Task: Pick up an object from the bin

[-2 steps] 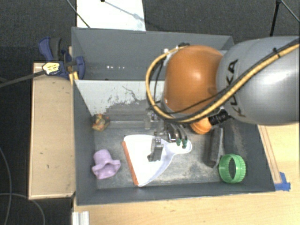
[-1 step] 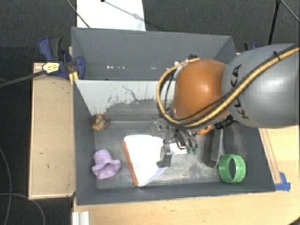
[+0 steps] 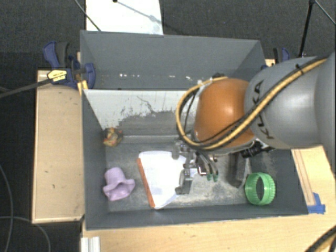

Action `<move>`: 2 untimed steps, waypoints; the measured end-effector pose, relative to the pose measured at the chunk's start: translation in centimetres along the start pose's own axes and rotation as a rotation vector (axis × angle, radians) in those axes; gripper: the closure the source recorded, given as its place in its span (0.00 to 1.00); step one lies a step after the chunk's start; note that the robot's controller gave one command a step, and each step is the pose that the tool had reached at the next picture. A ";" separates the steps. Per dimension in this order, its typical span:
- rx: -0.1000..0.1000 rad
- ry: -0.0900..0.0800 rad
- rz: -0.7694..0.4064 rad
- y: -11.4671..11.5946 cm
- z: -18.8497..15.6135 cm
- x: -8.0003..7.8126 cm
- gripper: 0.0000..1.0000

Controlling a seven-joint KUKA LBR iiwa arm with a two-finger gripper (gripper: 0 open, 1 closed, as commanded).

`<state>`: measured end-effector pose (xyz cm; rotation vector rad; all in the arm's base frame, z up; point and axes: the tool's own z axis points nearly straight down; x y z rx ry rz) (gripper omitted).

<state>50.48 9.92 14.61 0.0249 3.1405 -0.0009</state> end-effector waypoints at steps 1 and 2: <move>-0.001 0.001 0.189 1.4 2.0 -0.5 0.00; -0.001 0.001 0.067 1.2 3.4 -1.2 0.00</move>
Offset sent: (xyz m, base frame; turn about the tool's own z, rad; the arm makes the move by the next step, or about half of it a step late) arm 0.0139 0.0114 -0.0400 0.0776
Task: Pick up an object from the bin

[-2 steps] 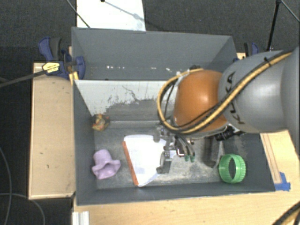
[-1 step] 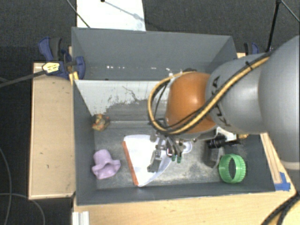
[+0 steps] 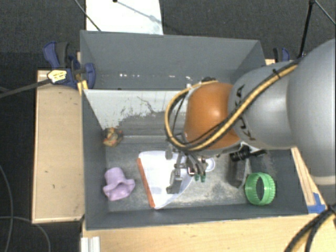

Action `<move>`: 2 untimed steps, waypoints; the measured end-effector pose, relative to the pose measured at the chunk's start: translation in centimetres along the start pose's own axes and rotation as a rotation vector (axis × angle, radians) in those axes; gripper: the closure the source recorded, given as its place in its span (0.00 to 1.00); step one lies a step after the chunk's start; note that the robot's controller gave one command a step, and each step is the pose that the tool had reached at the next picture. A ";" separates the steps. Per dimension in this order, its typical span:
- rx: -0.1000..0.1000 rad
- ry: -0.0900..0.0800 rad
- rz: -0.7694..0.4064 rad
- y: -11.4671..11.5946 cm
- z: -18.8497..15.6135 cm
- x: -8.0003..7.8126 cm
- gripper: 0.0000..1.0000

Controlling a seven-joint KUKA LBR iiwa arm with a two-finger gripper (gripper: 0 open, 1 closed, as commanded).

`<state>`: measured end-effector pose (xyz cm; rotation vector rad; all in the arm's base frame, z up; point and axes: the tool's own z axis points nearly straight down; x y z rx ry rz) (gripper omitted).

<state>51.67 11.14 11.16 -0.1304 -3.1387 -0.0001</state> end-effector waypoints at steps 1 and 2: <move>-0.001 -0.001 0.116 -0.3 1.7 0.6 0.00; 0.000 0.000 -0.006 -0.6 2.7 0.8 0.00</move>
Offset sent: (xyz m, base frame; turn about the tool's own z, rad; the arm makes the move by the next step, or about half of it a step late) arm -0.0098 -0.0064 -0.0292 -0.0120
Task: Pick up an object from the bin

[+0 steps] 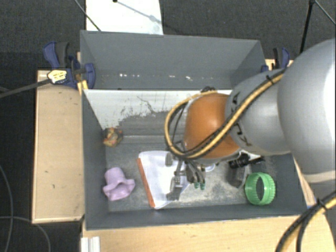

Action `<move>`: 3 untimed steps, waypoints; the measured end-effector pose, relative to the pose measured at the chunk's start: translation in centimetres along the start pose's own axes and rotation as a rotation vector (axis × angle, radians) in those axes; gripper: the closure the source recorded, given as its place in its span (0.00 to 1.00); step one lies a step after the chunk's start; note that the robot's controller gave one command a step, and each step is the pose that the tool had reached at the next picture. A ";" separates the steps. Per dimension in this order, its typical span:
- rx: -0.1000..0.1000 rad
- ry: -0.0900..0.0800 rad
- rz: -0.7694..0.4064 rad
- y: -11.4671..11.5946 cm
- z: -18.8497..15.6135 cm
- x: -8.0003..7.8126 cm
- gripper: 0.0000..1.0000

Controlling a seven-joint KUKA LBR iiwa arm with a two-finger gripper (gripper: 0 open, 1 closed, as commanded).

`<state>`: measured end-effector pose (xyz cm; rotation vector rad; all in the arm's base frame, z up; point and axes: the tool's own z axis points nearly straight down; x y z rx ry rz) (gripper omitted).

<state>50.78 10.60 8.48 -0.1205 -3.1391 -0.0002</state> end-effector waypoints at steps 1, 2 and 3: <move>0.000 0.000 -0.046 -1.5 -1.8 -2.2 0.00; -0.001 -0.003 -0.255 -2.0 -3.6 -4.9 0.00; -0.001 -0.004 -0.192 -3.8 -3.5 -6.3 0.00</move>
Offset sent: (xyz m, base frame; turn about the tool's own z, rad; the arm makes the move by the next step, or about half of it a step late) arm 0.0797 -0.0305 0.0562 -0.0681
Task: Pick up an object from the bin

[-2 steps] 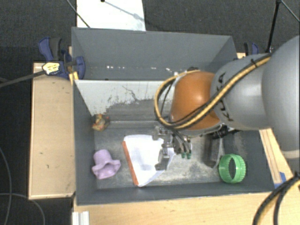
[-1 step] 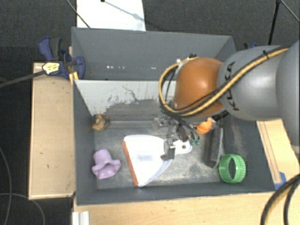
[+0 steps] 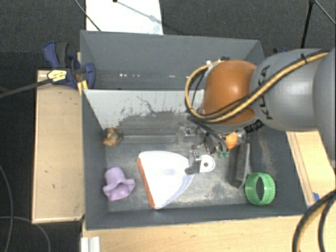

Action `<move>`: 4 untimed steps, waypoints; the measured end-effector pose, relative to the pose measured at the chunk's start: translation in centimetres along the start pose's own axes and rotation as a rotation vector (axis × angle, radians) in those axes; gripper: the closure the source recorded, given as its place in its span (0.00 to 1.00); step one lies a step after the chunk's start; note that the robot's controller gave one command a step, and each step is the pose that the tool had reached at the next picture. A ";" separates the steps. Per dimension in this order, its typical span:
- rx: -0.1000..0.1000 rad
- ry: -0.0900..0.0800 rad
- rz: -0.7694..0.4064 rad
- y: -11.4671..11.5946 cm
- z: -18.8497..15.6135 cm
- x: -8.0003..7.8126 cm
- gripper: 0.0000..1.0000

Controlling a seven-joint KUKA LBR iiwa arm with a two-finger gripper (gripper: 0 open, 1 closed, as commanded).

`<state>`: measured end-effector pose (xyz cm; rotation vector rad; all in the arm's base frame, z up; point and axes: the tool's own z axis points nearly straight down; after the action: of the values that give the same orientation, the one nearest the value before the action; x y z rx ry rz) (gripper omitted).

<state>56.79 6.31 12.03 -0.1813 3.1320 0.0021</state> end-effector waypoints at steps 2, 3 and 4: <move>0.000 0.001 -0.149 -4.9 3.2 1.3 0.00; 0.000 0.003 -0.035 -2.7 5.0 4.7 1.00; 0.000 0.003 -0.034 -2.7 5.0 4.7 1.00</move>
Offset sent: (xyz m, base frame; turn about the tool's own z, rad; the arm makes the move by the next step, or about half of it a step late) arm -0.0085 -0.0525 -0.0351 -0.1528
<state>52.49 3.12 7.00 -0.2343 3.1311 0.0019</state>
